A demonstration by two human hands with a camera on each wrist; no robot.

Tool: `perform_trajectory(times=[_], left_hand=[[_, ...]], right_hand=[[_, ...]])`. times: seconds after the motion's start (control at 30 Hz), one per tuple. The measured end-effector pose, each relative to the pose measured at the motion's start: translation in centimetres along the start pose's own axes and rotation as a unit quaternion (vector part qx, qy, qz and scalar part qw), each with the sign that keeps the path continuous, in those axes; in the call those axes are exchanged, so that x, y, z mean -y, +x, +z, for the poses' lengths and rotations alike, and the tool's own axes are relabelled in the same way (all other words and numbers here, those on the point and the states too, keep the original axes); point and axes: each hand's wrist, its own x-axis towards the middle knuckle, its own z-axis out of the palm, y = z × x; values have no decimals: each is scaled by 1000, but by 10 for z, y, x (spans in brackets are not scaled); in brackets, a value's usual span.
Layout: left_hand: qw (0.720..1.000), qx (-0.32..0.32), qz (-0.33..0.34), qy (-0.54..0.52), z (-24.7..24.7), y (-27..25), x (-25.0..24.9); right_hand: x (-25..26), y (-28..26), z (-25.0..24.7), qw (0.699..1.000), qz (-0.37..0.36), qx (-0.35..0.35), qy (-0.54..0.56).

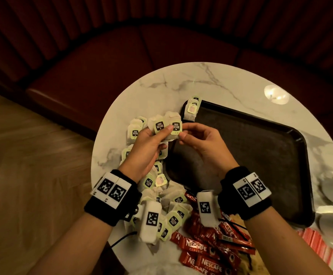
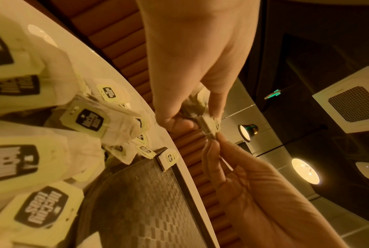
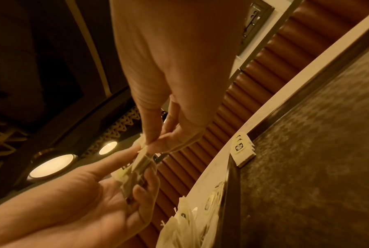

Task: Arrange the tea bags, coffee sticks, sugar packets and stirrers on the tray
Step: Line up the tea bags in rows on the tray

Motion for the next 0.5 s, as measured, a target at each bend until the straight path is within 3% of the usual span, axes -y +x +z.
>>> perform_trajectory(times=[0.27,0.5], left_hand=[[999,-3,-1,32,1,1,5],[1000,0,6,-1,0,3,3]], right_hand=[[0,-7,-6,998,-7,11,-55],[-2,-5,-12,997,2,30,-70]])
